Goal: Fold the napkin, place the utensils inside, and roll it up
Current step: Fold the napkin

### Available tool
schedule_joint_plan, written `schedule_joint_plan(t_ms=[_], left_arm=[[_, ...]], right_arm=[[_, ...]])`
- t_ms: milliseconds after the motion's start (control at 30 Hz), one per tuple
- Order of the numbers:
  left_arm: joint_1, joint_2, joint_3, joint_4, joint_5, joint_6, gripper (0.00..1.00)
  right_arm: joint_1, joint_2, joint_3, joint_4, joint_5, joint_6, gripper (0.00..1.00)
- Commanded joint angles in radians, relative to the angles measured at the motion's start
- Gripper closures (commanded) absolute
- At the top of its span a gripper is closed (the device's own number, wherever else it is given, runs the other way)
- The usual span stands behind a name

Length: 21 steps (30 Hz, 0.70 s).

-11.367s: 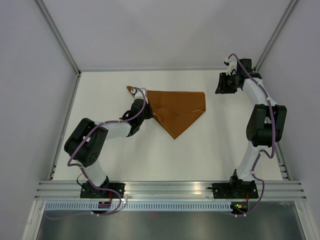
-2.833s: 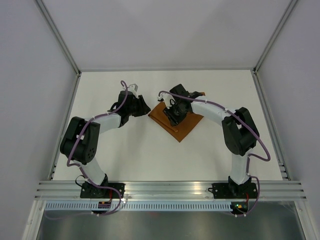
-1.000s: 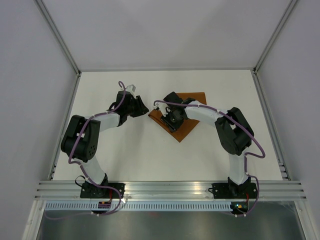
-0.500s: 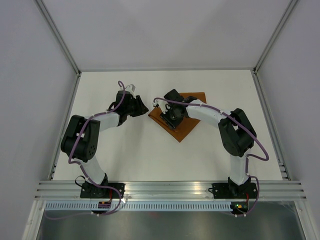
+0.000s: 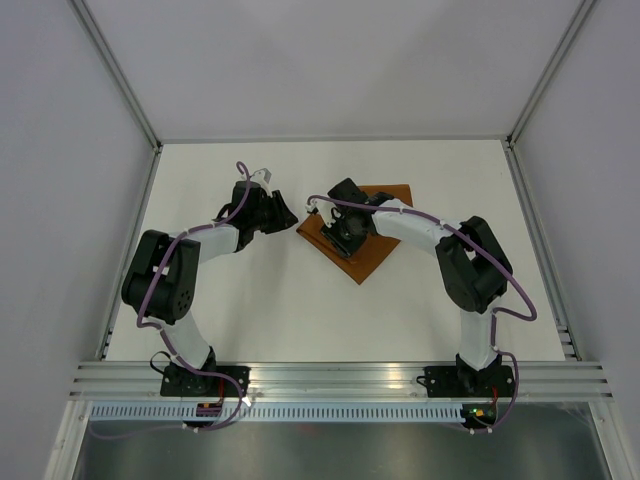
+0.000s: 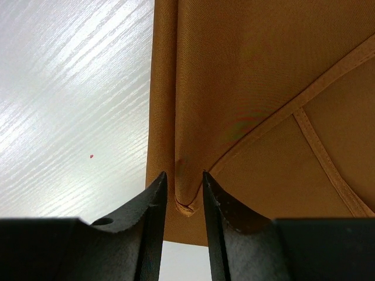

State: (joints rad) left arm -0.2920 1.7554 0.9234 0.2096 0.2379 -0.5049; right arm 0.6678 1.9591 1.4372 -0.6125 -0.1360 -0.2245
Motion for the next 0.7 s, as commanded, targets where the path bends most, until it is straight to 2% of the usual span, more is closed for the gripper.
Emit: schedule_joint_plan(t_ms=[0, 667], left_arm=[[0.007, 0.003, 0.032, -0.009, 0.020, -0.018, 0.55], [0.007, 0.010, 0.025, 0.002, 0.026, -0.018, 0.55]], right_arm=[[-0.002, 0.004, 0.015, 0.010, 0.022, 0.013, 0.63], [-0.002, 0.038, 0.005, 0.025, 0.022, 0.017, 0.64]])
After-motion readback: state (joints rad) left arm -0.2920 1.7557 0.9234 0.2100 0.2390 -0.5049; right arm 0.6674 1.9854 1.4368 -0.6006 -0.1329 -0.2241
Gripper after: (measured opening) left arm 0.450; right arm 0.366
